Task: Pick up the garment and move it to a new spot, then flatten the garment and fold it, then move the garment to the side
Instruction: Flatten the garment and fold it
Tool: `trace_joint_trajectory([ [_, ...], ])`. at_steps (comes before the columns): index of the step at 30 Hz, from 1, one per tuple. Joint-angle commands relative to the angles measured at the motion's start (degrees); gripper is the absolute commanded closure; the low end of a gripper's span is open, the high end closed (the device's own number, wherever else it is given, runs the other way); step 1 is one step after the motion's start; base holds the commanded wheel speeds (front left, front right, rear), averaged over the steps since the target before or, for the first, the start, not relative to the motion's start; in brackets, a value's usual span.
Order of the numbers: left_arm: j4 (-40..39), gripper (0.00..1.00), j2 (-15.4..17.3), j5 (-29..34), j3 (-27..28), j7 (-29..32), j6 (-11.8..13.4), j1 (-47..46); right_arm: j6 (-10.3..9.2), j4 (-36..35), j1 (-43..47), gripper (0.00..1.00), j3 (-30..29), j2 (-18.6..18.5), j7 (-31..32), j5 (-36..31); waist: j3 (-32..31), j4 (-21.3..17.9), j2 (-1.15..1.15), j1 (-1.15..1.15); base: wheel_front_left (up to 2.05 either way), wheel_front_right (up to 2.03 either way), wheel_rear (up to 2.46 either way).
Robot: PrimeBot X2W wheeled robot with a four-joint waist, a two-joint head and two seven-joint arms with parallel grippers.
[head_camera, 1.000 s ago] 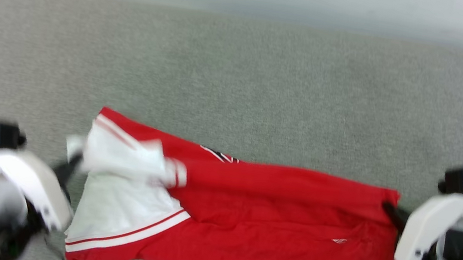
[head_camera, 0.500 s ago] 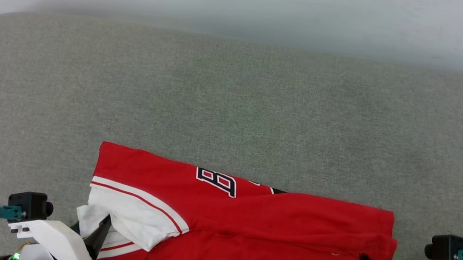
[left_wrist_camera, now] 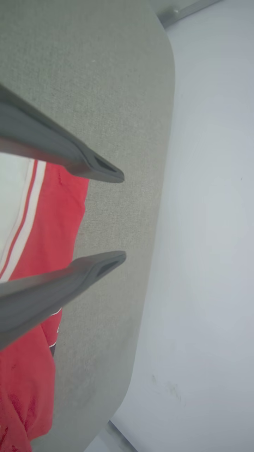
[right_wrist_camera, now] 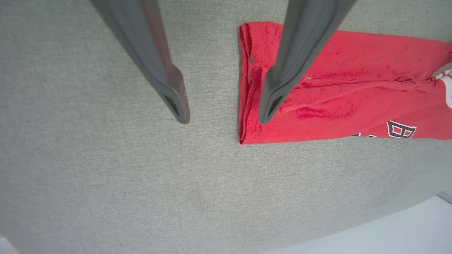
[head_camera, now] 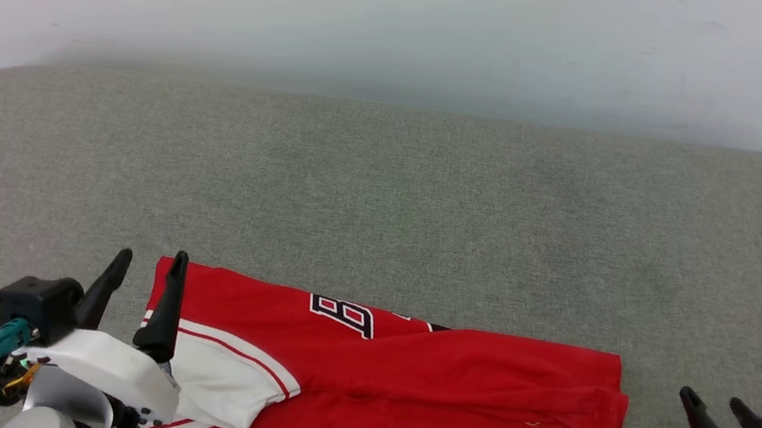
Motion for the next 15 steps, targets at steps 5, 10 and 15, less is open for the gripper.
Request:
trace_joint_trajectory([
  [5, -4.57, 0.00, 0.54, 6.44, -0.05, -4.64, 3.67, -2.01, -0.02, -1.91, -1.23, 0.00, -4.06, -1.85, 5.84, -0.80, 0.60, 1.31, 0.00, 0.01, 0.00, 0.00, 0.00],
  [10, -8.40, 0.00, 0.32, 9.81, -0.12, -5.97, 5.85, -2.69, -0.02, -0.71, -2.07, 0.00, -4.91, -1.98, 10.66, -1.22, 1.97, 3.58, 0.00, 0.01, 0.00, 0.00, 0.00],
  [15, -11.12, 0.00, -0.19, 11.58, -0.83, -6.46, 6.78, -3.00, -0.02, 2.14, -2.78, 0.00, -5.10, 0.29, 13.59, -1.12, 3.85, 6.95, 0.00, 0.01, 0.00, 0.00, 0.00],
])
